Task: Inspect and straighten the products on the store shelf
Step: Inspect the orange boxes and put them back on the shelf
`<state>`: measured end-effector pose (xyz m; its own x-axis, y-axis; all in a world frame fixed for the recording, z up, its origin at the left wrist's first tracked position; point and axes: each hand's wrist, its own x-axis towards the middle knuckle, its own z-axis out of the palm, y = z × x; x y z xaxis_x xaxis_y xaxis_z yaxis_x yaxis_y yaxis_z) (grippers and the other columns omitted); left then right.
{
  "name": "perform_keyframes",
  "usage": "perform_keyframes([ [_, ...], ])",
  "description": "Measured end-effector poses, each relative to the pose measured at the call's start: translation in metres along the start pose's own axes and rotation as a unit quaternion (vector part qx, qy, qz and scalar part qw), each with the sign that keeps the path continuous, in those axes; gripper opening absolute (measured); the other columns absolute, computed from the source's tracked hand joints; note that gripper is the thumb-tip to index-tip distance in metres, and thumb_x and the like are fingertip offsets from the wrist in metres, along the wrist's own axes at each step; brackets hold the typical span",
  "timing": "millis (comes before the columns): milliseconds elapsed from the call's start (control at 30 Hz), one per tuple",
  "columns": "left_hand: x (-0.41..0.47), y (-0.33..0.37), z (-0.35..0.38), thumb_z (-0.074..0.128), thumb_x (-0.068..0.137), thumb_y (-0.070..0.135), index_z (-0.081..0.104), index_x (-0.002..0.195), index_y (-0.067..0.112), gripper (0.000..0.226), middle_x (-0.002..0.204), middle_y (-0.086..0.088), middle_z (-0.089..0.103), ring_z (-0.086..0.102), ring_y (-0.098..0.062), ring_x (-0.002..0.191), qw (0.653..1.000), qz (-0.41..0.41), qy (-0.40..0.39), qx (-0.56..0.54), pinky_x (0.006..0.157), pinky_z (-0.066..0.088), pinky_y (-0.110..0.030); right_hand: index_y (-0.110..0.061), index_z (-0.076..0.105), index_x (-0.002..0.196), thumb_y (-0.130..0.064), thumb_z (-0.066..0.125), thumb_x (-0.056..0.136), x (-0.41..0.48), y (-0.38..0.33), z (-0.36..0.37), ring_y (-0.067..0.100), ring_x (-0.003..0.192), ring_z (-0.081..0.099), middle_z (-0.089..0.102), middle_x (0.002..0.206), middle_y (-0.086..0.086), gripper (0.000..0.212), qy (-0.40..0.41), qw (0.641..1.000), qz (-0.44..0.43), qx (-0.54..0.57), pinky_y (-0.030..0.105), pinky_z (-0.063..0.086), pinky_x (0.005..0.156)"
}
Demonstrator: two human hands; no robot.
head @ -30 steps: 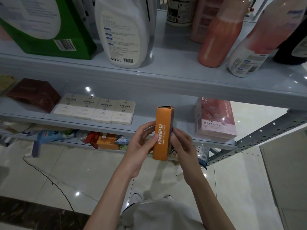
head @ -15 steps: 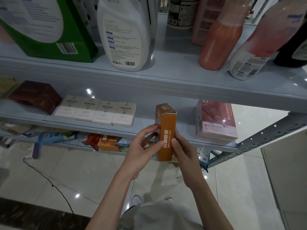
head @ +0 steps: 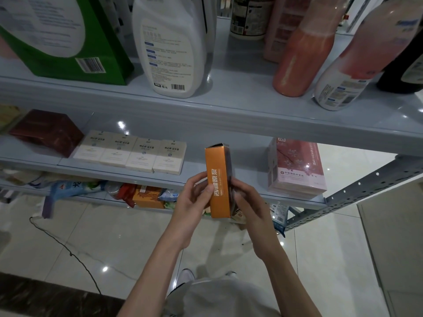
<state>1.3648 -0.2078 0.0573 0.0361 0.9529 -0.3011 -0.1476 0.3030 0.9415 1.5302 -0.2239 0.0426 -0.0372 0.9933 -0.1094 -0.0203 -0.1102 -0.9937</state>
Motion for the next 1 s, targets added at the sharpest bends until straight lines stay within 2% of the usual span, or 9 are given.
perform_keyframes([
  [133,0.002,0.007,0.002,0.053,0.097,0.044,0.063,0.122,0.033,0.029,0.111,0.012,0.074,0.068,-0.009,0.110,0.999,0.005,0.030,0.013,0.084,0.055,-0.022,-0.026,0.056,0.144,-0.023,0.053,0.107,-0.003,0.002,0.004,0.012,0.140,0.051,0.052,0.153,-0.009,0.038,-0.007,1.000,-0.008,-0.018,0.037,0.052,0.108],
  [267,-0.002,0.010,0.003,0.046,0.099,0.046,0.061,0.134,0.041,0.038,0.131,0.014,0.067,0.060,-0.007,0.126,1.000,-0.003,-0.021,0.018,0.101,0.047,-0.029,-0.034,0.054,0.146,-0.032,0.048,0.105,-0.003,-0.005,0.006,0.000,0.131,0.056,0.061,0.140,-0.019,0.041,0.002,1.000,-0.006,-0.009,0.020,0.051,0.101],
  [367,-0.003,0.009,0.007,0.051,0.090,0.052,0.056,0.135,0.053,0.045,0.142,0.016,0.059,0.050,-0.008,0.137,0.999,-0.025,-0.033,0.022,0.111,0.043,-0.034,-0.042,0.054,0.144,-0.042,0.046,0.102,-0.003,-0.006,0.008,-0.002,0.131,0.054,0.058,0.140,-0.018,0.043,0.019,1.000,0.005,-0.002,0.023,0.048,0.102],
  [467,-0.004,0.010,0.011,0.049,0.089,0.060,0.048,0.143,0.054,0.054,0.142,0.016,0.059,0.053,-0.008,0.134,0.998,-0.041,-0.044,0.030,0.115,0.040,-0.039,-0.048,0.052,0.145,-0.058,0.046,0.101,-0.002,-0.004,0.009,0.001,0.133,0.052,0.054,0.142,-0.015,0.046,0.024,0.999,0.020,-0.004,0.032,0.046,0.109],
  [567,-0.005,0.011,0.013,0.045,0.087,0.066,0.041,0.147,0.054,0.062,0.145,0.015,0.055,0.051,-0.008,0.134,0.997,-0.041,-0.046,0.047,0.105,0.043,-0.029,-0.046,0.051,0.146,-0.054,0.044,0.101,-0.002,-0.001,0.010,0.001,0.131,0.053,0.053,0.140,-0.011,0.047,0.027,0.999,0.034,0.000,0.039,0.046,0.113],
  [633,-0.005,0.012,0.014,0.041,0.089,0.065,0.041,0.149,0.051,0.062,0.143,0.016,0.057,0.055,0.002,0.124,0.996,-0.041,-0.052,0.054,0.087,0.044,-0.015,-0.045,0.050,0.146,-0.052,0.044,0.100,-0.002,0.000,0.011,-0.001,0.129,0.053,0.051,0.140,-0.010,0.048,0.028,0.999,0.035,0.000,0.036,0.047,0.112],
  [700,-0.005,0.012,0.013,0.039,0.089,0.065,0.040,0.150,0.050,0.062,0.141,0.016,0.059,0.057,0.007,0.117,0.996,-0.041,-0.054,0.064,0.079,0.043,-0.009,-0.046,0.050,0.146,-0.051,0.043,0.099,-0.003,0.000,0.012,-0.007,0.126,0.054,0.051,0.140,-0.011,0.047,0.029,0.999,0.034,-0.001,0.030,0.048,0.109],
  [867,-0.004,0.010,0.011,0.037,0.092,0.066,0.044,0.148,0.049,0.059,0.142,0.014,0.059,0.056,-0.001,0.123,0.996,-0.039,-0.050,0.065,0.090,0.044,-0.019,-0.048,0.046,0.149,-0.053,0.042,0.099,-0.003,0.001,0.012,-0.004,0.129,0.051,0.046,0.143,-0.010,0.050,0.022,0.999,0.039,-0.007,0.024,0.049,0.103],
  [1000,-0.004,0.002,0.007,0.029,0.100,0.067,0.055,0.135,0.049,0.048,0.134,0.011,0.064,0.056,-0.009,0.127,0.996,-0.067,-0.023,0.046,0.118,0.037,-0.049,-0.052,0.046,0.146,-0.055,0.048,0.094,-0.004,-0.002,0.015,0.001,0.131,0.047,0.041,0.142,-0.007,0.052,0.015,0.999,0.028,-0.035,0.020,0.049,0.098],
])
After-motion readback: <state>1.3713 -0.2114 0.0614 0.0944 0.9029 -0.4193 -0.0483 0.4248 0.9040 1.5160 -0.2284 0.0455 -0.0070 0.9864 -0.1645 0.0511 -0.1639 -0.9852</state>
